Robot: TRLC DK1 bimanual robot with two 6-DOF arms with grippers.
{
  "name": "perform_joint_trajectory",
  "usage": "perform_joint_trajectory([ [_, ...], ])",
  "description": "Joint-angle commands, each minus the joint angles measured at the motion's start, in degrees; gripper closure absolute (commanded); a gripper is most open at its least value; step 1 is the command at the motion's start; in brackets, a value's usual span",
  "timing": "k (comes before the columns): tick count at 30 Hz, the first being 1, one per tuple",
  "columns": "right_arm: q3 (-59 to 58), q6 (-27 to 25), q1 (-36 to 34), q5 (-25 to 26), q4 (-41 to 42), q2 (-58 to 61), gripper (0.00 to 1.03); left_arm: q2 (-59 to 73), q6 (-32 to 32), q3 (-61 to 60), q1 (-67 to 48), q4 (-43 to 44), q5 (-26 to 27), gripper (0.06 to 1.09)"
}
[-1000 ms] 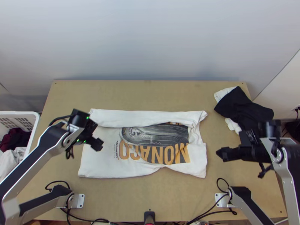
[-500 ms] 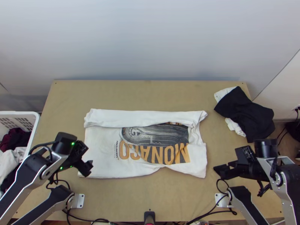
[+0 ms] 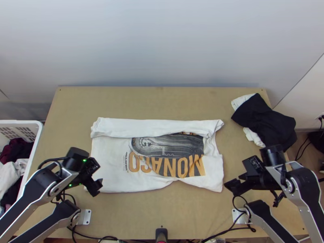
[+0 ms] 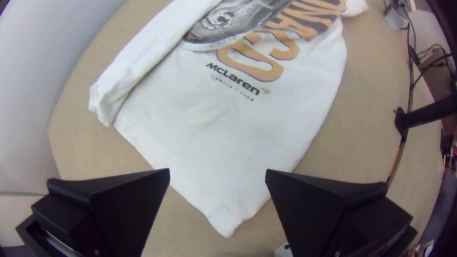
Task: Fold the t-shirt
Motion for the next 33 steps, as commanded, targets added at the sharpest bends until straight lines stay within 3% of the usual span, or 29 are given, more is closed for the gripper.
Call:
perform_joint_trajectory([
  [1, -0.6, -1.1, 4.7, 0.8, 0.4, 3.7, 0.04, 4.1, 3.3, -3.6, -4.0, 0.8, -0.2, 0.11],
  [26, 5.5, -3.8, 8.1, 2.3, 3.1, 24.1, 0.06, 7.7, 14.4, -7.5, -5.1, -2.0, -0.2, 0.11],
  [33, 4.1, -4.9, 8.0, 6.6, 6.4, 29.2, 0.06, 10.1, 17.5, -10.2, -3.1, 2.2, -0.2, 0.11],
])
